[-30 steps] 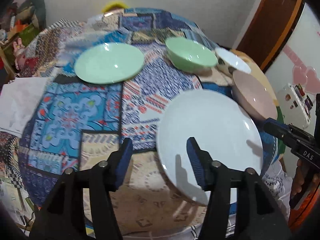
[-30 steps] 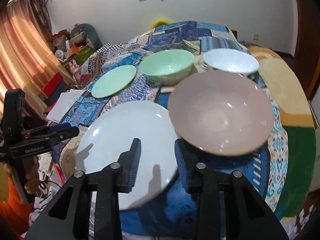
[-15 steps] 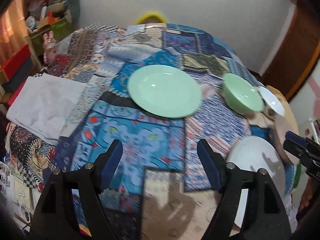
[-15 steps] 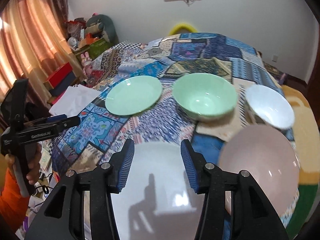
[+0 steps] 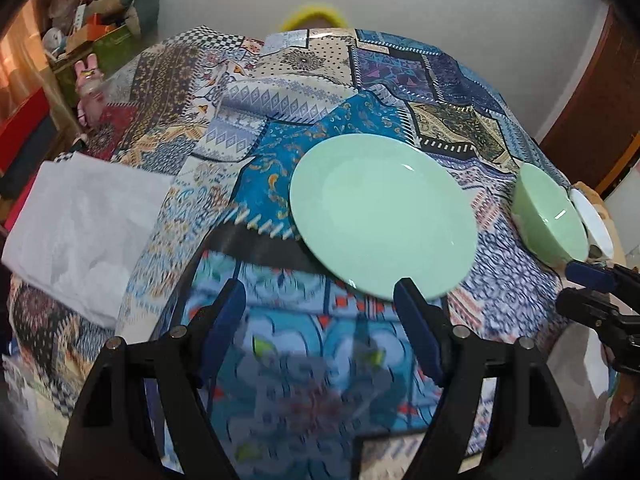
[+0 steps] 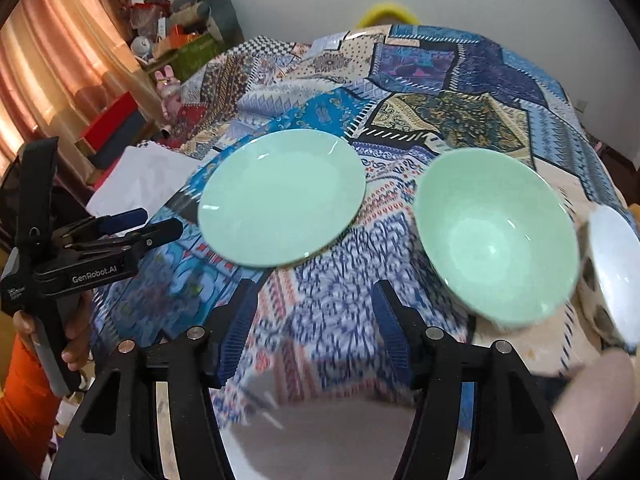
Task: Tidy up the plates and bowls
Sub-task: 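Grasp the mint green plate rim with the left gripper and lift it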
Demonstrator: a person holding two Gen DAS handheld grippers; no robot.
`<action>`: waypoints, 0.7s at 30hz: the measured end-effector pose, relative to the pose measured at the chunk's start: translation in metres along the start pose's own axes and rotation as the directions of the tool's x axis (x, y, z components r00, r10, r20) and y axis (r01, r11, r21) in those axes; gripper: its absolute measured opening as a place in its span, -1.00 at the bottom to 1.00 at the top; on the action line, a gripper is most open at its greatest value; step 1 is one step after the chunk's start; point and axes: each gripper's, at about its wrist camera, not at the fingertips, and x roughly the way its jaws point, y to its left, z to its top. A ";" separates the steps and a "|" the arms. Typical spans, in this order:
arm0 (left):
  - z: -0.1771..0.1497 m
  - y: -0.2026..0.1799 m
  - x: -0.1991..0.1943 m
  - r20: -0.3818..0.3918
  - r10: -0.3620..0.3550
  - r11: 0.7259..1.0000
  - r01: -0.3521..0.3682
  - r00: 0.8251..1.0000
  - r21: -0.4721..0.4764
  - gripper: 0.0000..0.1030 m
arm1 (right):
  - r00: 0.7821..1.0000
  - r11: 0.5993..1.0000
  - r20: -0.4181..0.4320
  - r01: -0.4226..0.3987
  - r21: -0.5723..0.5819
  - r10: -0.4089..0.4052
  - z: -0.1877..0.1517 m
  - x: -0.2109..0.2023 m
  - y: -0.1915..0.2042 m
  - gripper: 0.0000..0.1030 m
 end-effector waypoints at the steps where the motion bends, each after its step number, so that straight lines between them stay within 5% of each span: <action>1: 0.005 0.002 0.006 -0.005 -0.004 1.000 0.004 1.000 -0.001 0.48 | 1.000 1.000 -0.011 0.003 -0.001 -0.003 0.004 0.005 0.000 0.09; 9: 0.032 0.022 0.053 -0.073 -0.024 0.999 0.023 0.997 -0.023 0.04 | 0.993 1.000 -0.118 0.010 -0.009 -0.011 0.023 0.050 0.001 0.08; 12: 0.038 0.022 0.069 -0.110 -0.053 0.999 0.052 0.992 -0.011 -0.15 | 0.989 0.999 -0.147 0.017 -0.032 -0.022 0.025 0.062 0.002 -0.16; 21: 0.049 0.007 0.086 -0.083 -0.031 0.998 0.036 0.996 0.056 -0.36 | 0.981 0.996 -0.189 -0.033 0.078 0.047 0.032 0.082 -0.007 -0.28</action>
